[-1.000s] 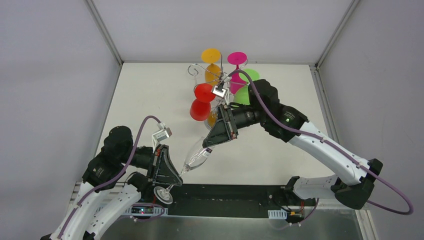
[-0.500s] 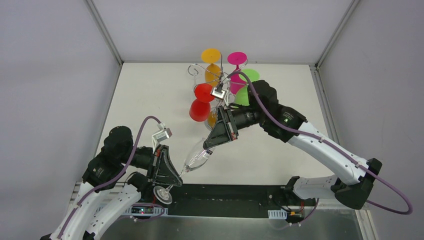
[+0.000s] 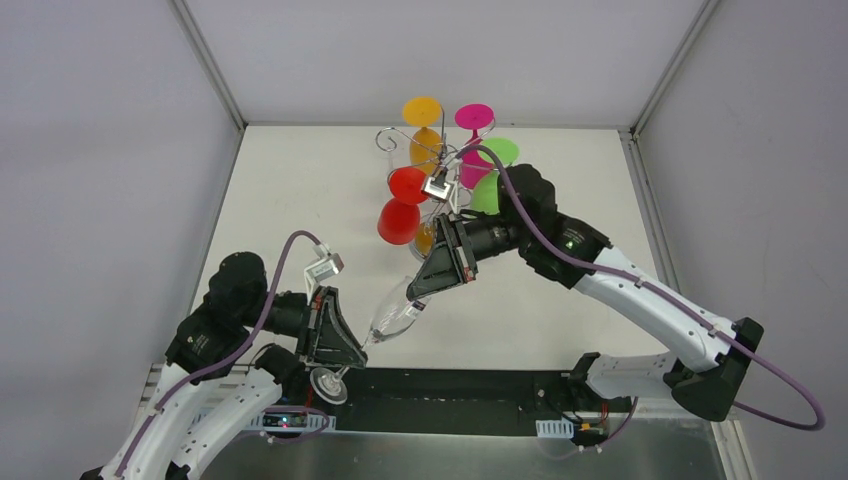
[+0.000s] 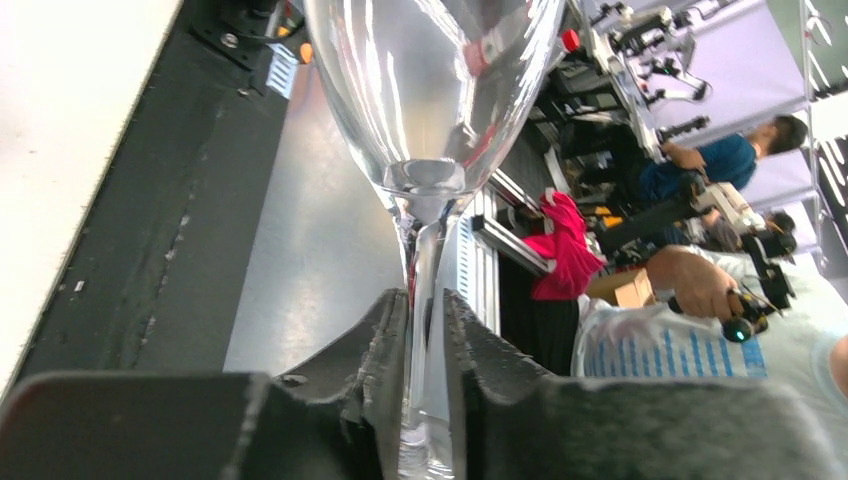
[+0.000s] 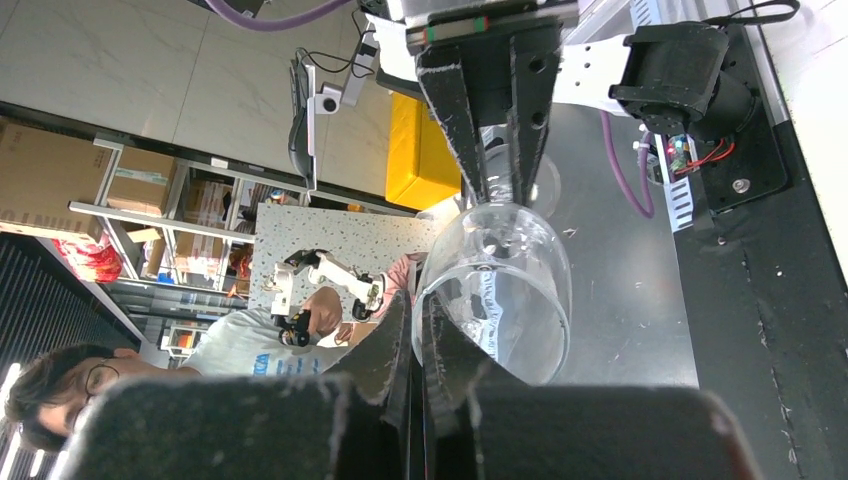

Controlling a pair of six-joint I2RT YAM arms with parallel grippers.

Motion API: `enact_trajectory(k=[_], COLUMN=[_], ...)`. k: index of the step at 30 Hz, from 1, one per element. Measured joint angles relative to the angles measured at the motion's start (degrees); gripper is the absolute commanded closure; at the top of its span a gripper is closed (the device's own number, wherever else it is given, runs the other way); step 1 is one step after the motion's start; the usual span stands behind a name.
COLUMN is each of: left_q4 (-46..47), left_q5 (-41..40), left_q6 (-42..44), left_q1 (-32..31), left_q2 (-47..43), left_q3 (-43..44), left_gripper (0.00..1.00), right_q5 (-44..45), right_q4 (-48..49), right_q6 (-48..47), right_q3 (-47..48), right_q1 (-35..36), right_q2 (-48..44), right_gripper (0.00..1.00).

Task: Take the wine glass off the wine glass rack
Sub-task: Place the wine glass at the center of the board.

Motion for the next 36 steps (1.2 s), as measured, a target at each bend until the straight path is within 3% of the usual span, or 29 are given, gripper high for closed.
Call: enact_trajectory(k=[10,23,36], left_q4=[1.33,1.36,-0.68], left_q5=[-4.31,-9.68,-24.87], left_q6=[0.92,1.53,5.53], left_q1=[0.02,0.02,0.02], left_q2=[1.05,3.91,5.66], left_q3=[-1.36,-1.36,1.55], left_gripper=[0.54,0.51,0.51], right_q5=[0.42,4.42,15.41], right_q4=[-0.15,-12.55,-37.18], right_q6=[0.11,-6.67,-17.88], right_q3=[-3.08,-3.65,-1.88], right_q1=[0.07,-2.62,-12.48], right_q2=[-1.68,-8.50,-12.68], right_gripper=[1.00,1.00,1.00])
